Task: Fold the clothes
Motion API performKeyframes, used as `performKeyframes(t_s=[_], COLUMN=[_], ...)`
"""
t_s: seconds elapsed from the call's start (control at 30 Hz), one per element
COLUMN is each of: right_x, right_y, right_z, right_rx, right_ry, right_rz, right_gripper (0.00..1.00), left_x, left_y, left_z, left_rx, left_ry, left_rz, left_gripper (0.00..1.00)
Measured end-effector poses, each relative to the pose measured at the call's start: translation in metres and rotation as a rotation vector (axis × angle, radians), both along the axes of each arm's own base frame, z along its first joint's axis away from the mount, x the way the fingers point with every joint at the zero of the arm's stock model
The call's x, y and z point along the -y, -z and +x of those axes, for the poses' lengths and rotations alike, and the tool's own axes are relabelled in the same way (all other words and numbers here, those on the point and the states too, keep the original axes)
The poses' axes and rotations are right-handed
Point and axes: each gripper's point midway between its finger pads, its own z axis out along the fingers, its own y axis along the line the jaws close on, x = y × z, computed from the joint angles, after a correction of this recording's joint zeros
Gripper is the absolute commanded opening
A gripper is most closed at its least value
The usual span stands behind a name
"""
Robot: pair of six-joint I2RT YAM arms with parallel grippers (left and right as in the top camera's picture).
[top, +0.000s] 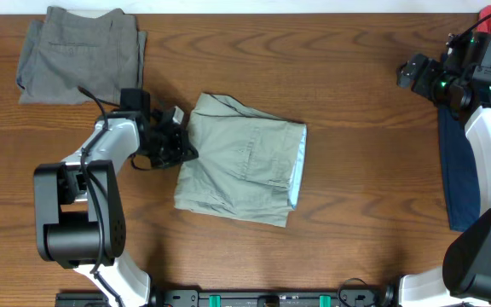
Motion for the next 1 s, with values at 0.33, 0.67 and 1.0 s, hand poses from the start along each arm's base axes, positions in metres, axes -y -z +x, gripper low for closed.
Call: performKeyframes(t_s=[0.33, 0.67, 1.0], right_x=[0.000, 0.000, 0.000], right_y=[0.000, 0.000, 0.000], right_z=[0.000, 0.000, 0.000], right_rx=[0.000, 0.000, 0.000], right_ry=[0.000, 0.000, 0.000], right_rz=[0.000, 0.000, 0.000], right_gripper=[0.99, 0.99, 0.99], left_x=[-0.036, -0.089, -0.179], left_y=[-0.078, -0.139, -0.169], left_z=[0.089, 0.148, 0.175], left_rx=[0.260, 0.514, 0.659], left_ry=[-0.025, -0.081, -0.250], left_rz=[0.227, 0.470, 0.600], left_gripper=[0.06, 0.06, 0.07])
